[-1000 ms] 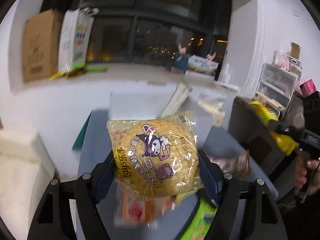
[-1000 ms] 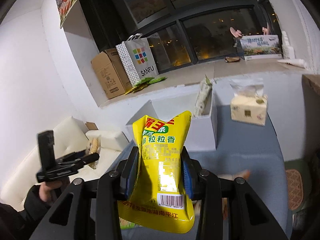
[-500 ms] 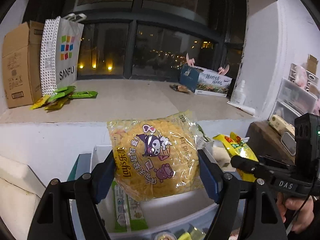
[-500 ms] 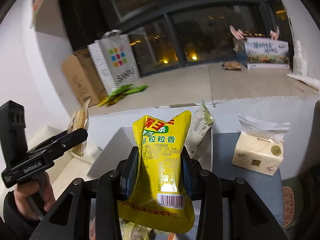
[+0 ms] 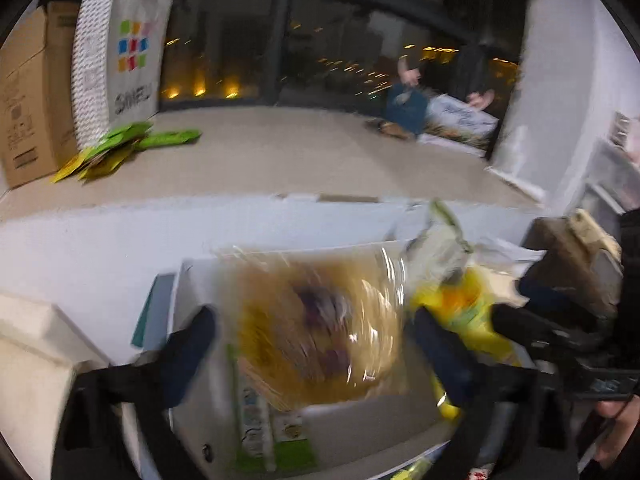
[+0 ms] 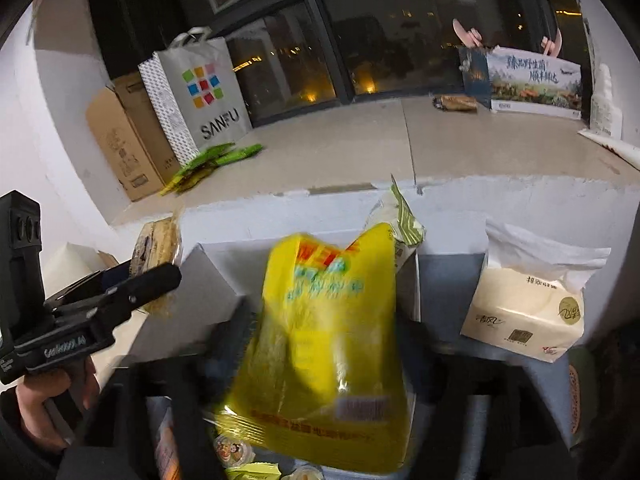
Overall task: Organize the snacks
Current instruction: 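Carry both bags into the white box and open both tools, then grasp the patterned bag with the right tool while the left tool grasps the orange cake packet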
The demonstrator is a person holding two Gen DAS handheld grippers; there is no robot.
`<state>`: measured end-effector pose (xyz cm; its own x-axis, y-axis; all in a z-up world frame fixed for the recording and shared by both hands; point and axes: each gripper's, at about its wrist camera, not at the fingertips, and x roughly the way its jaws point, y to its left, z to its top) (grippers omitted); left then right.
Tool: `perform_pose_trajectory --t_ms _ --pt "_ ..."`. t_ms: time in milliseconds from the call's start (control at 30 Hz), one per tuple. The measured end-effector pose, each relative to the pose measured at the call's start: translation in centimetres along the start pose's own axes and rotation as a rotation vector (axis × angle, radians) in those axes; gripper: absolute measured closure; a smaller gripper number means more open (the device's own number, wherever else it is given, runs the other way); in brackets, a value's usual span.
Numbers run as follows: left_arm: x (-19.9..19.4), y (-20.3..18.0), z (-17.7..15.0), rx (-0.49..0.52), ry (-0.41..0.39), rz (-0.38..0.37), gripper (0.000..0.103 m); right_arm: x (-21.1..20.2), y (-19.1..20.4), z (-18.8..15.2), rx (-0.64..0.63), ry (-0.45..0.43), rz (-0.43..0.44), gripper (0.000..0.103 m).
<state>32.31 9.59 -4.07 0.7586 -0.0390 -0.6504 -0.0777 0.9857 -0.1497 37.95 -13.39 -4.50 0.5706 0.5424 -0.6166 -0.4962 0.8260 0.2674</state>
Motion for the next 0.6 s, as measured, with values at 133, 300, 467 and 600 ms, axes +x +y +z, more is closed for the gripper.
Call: perform_pose_trajectory --t_ms 133,300,467,600 --pt "-1.1 0.6 -0.6 0.009 -0.007 0.007 0.000 -0.3 0.2 0.2 -0.035 -0.009 -0.069 0.000" --pt "-7.3 0.3 -2.7 0.056 -0.102 -0.021 0.000 -4.0 0.1 -0.1 -0.031 -0.076 -0.059 0.000" --pt "-13.7 -0.1 -7.2 0.066 -0.185 -0.080 0.000 -10.3 1.1 -2.3 -0.053 -0.168 0.016 0.000" --pt "-17.8 -1.0 -11.4 0.076 -0.225 -0.114 0.000 -16.4 2.8 -6.1 -0.140 -0.247 0.058 0.000"
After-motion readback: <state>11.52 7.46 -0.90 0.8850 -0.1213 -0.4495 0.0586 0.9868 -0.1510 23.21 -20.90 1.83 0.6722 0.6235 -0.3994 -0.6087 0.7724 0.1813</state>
